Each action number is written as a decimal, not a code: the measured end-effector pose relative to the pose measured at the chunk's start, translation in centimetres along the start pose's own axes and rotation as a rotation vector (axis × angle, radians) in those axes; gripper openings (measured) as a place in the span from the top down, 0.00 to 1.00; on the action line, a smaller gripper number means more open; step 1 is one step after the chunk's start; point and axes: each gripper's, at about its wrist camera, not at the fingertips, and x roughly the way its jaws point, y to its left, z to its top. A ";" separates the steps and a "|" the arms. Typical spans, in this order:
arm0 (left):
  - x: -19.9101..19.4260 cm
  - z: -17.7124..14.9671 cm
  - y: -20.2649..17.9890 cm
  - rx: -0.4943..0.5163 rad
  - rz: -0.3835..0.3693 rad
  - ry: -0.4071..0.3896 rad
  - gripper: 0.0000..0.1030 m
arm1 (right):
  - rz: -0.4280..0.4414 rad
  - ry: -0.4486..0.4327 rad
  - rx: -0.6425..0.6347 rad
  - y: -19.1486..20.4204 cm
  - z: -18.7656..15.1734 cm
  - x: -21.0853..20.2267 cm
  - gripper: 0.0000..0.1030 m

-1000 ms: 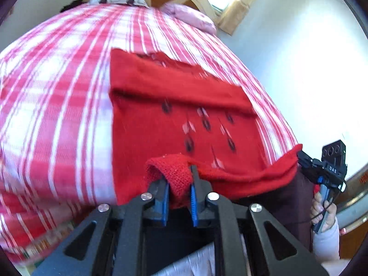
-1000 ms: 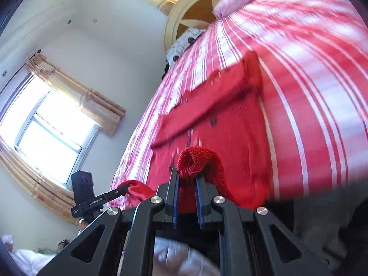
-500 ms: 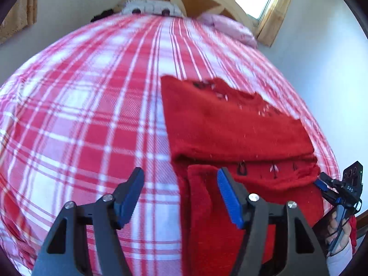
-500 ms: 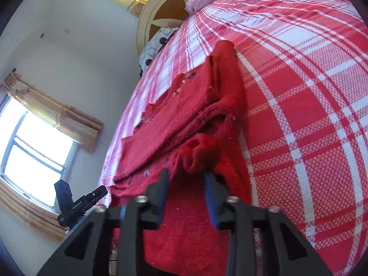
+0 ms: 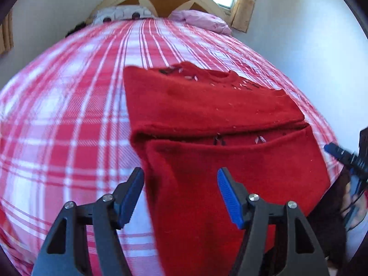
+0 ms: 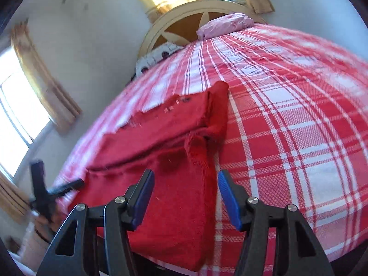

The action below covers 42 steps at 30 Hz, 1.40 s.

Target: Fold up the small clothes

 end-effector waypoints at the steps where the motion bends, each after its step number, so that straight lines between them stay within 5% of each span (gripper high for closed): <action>1: 0.2 -0.2 -0.2 -0.002 0.011 0.003 0.33 | -0.022 0.006 -0.025 0.3 0.0 0.6 0.43; 4: 0.2 -0.8 -0.4 -0.006 0.046 -0.008 0.33 | -0.077 0.011 -0.089 0.9 0.3 1.9 0.43; 9: -1.4 -1.2 0.6 -0.084 -0.023 -0.032 0.33 | -0.080 0.041 -0.107 0.7 1.1 5.2 0.43; 15: -3.4 -1.0 0.6 -0.079 -0.028 -0.092 0.33 | -0.160 0.033 -0.257 3.2 0.3 5.9 0.81; 23: -0.1 -0.6 0.3 -0.095 -0.023 -0.009 0.33 | -0.157 0.016 -0.210 2.2 -0.4 5.0 0.86; 25: 0.0 -0.7 0.2 -0.100 -0.001 -0.022 0.42 | -0.161 0.019 -0.219 2.3 -0.5 5.0 0.86; 27: -0.1 -0.8 0.0 -0.090 -0.012 -0.025 0.71 | -0.174 0.019 -0.234 2.5 -0.4 5.0 0.86; 28: -0.1 -0.8 0.0 -0.093 -0.020 -0.021 0.73 | -0.176 0.018 -0.235 2.6 -0.4 5.1 0.86; 32: 0.2 -0.8 -0.1 -0.077 -0.009 -0.024 0.73 | -0.171 0.011 -0.212 2.3 -0.4 5.1 0.86; 35: 0.8 -0.5 0.3 -0.116 -0.008 -0.012 0.51 | -0.158 0.000 -0.186 2.0 -0.6 4.9 0.86; 38: 1.0 -0.1 0.7 -0.162 -0.030 -0.015 0.51 | -0.138 -0.009 -0.165 1.6 -0.6 4.5 0.85; 40: 1.0 0.0 0.9 -0.184 -0.057 -0.021 0.56 | -0.123 -0.009 -0.151 1.3 -0.5 4.2 0.85; 42: 1.0 -0.1 0.8 -0.193 -0.080 -0.027 0.85 | -0.126 -0.006 -0.149 1.2 -0.4 3.9 0.85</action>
